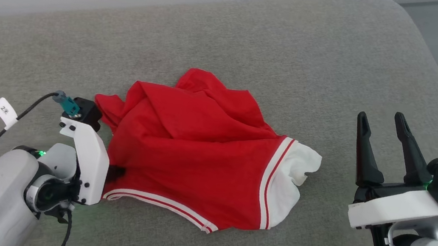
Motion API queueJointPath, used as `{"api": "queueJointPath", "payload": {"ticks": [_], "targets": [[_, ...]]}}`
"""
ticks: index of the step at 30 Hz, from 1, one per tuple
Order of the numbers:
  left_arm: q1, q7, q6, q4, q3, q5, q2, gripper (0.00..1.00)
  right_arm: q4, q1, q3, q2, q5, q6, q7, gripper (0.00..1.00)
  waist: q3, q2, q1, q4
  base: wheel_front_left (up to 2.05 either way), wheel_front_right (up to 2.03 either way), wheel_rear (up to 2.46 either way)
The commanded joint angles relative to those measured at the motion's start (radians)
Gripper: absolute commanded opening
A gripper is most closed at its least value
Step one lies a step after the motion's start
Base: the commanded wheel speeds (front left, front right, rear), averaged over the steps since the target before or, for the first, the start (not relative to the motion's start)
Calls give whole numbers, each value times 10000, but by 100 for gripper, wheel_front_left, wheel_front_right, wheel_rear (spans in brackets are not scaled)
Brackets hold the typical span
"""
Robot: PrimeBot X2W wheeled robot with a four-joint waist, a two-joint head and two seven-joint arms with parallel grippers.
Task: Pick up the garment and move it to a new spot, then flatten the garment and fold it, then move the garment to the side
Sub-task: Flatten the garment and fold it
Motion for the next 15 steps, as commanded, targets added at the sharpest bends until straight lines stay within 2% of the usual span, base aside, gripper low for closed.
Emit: {"api": "queueJointPath", "payload": {"ticks": [1,15], "targets": [[-36,-28,-119,196,-99,-45,-33,0,1,-120,0,11,-32,-7,-108,100,25,0,0,112,0,0,0],[-491,-428,-291,20,148,-346,571,0,92,-122,-287,12,-92,-7,-205,100,-2,0,0,508,0,0,0]]}}
